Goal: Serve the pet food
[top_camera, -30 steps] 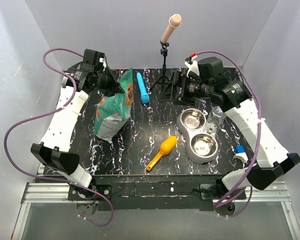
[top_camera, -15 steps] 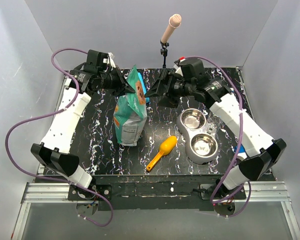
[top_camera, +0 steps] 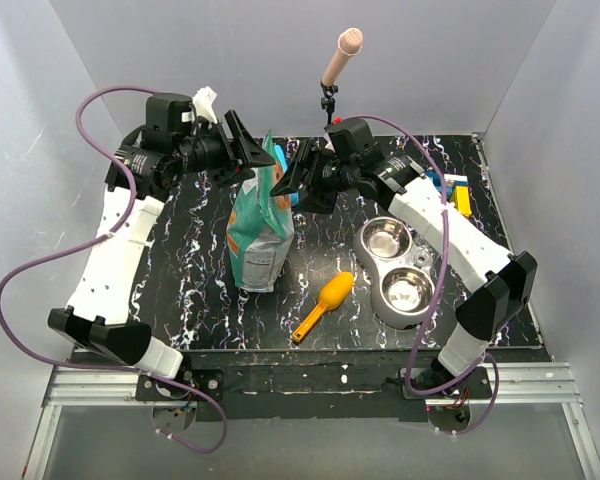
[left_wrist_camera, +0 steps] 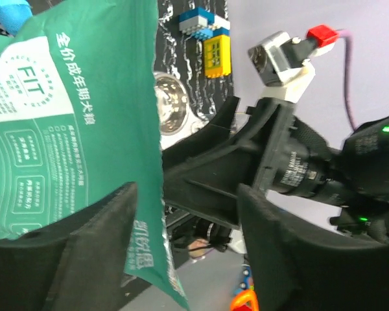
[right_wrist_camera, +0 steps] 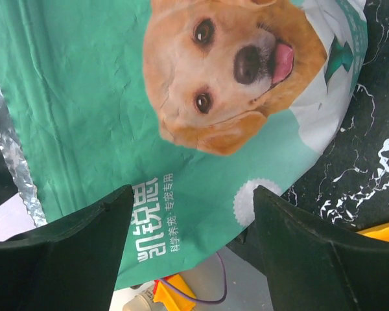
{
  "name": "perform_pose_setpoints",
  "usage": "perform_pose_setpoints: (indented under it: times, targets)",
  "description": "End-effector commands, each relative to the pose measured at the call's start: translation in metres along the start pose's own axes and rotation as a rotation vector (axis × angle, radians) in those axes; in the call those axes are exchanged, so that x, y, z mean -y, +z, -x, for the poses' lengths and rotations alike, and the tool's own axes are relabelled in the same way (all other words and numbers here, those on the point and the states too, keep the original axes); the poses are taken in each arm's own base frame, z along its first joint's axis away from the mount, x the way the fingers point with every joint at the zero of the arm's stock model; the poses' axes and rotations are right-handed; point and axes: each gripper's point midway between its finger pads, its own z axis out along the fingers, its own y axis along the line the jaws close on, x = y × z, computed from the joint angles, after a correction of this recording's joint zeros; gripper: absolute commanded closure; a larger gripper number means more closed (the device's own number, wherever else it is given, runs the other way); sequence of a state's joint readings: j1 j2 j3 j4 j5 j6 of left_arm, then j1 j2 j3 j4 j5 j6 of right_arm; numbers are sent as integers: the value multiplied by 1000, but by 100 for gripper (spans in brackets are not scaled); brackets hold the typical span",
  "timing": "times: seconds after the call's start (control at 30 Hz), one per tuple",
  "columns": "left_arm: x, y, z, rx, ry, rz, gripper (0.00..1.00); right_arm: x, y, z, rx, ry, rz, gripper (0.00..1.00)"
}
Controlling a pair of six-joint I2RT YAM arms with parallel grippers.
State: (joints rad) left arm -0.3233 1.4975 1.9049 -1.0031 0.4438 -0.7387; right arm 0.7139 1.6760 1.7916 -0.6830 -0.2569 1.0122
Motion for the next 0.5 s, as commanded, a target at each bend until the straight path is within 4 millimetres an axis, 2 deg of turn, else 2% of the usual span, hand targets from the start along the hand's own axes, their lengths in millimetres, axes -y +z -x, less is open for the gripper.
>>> perform_pose_setpoints:
  times: [0.0,0.03,0.1,0.17,0.2,0.3,0.4,0.47]
  targets:
    - [20,-25,11,62,63,-46,33,-18,-3,18,73,-133,70,25]
    - [18,-20,10,44,53,-42,34,-22,-5,22,86,-152,89,30]
    - [11,-11,11,13,35,-12,45,-28,-10,29,100,-196,118,40]
    - [3,-4,16,10,29,22,61,-26,-13,35,104,-203,117,42]
    - [2,-3,19,16,18,29,63,-24,-13,34,81,-204,127,42]
    - [1,-2,27,37,16,28,61,-21,-14,32,33,-207,149,44]
    - [-8,0,24,27,8,50,53,-24,-15,33,19,-237,157,44]
    - [-14,4,22,17,0,57,53,-27,-17,37,19,-257,143,43]
